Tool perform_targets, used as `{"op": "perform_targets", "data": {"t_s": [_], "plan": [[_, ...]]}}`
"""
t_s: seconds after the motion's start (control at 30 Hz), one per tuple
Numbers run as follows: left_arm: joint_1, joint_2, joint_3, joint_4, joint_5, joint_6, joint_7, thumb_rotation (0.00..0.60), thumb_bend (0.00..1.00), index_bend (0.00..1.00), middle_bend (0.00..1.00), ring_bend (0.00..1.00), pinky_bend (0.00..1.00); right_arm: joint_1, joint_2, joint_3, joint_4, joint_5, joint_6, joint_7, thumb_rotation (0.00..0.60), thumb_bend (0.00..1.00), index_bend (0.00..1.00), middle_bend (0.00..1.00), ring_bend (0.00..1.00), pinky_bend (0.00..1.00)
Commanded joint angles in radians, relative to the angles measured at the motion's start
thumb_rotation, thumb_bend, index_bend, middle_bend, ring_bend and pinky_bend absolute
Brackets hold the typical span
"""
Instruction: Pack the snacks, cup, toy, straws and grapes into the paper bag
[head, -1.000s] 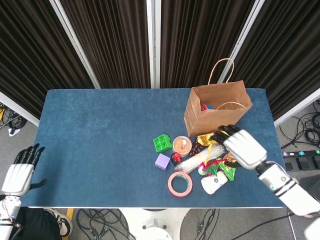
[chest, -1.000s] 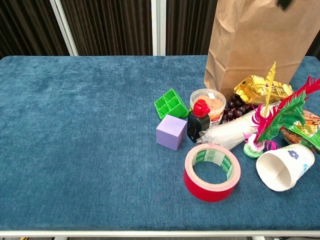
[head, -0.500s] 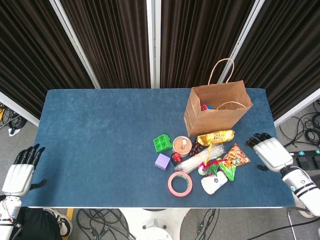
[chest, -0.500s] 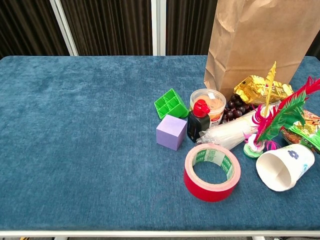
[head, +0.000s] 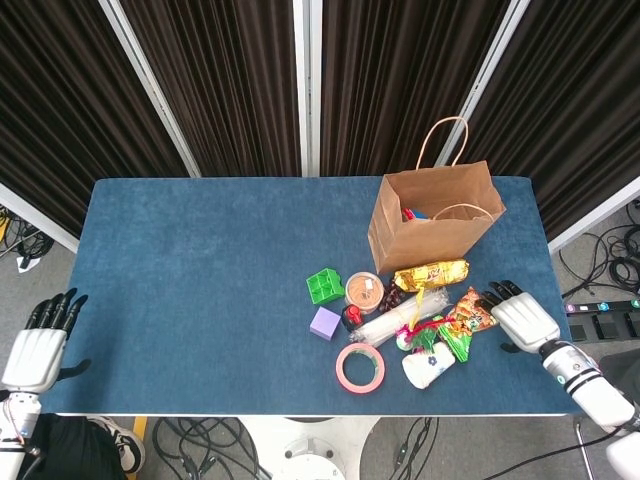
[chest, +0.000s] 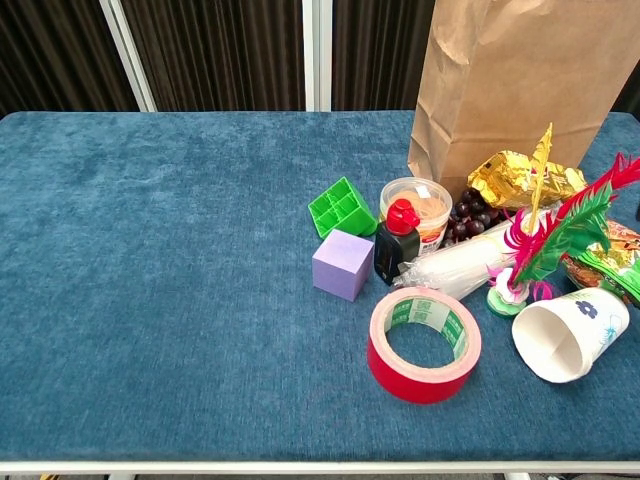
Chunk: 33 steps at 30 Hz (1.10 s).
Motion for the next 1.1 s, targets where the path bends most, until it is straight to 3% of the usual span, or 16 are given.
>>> {"op": "perform_targets", "data": {"t_s": [0.03,0.23,0.7,1.1], "plan": [[0.002,-0.001,0.002,0.005,0.001,0.001,-0.003,0.6,0.05,0.07,0.04,0.0,0.11,-0.002,-0.06,0.001,0.075,-0.026,0.055,0.052,0.6,0.0,0.19,0.16,0.03,0.06],[0.003,-0.005,0.002,0.019,-0.002,-0.004,-0.011,0.6,0.05,0.07,0.04,0.0,0.11,0.001,-0.131,-0.006,0.172,-0.033,0.073,0.117,0.6,0.0,0.19,0.16,0.04,0.05],[0.005,-0.005,-0.008,0.055,-0.02,-0.008,-0.032,0.6,0.05,0.07,0.04,0.0,0.11,0.004,-0.231,-0.019,0.271,-0.009,0.052,0.168,0.6,0.0,0.19,0.19,0.07,0.11],[0.009,-0.008,-0.001,0.074,-0.018,-0.015,-0.046,0.6,0.05,0.07,0.04,0.0,0.11,0.001,-0.304,-0.012,0.351,0.009,0.064,0.178,0.6,0.11,0.4,0.35,0.26,0.33]]}}
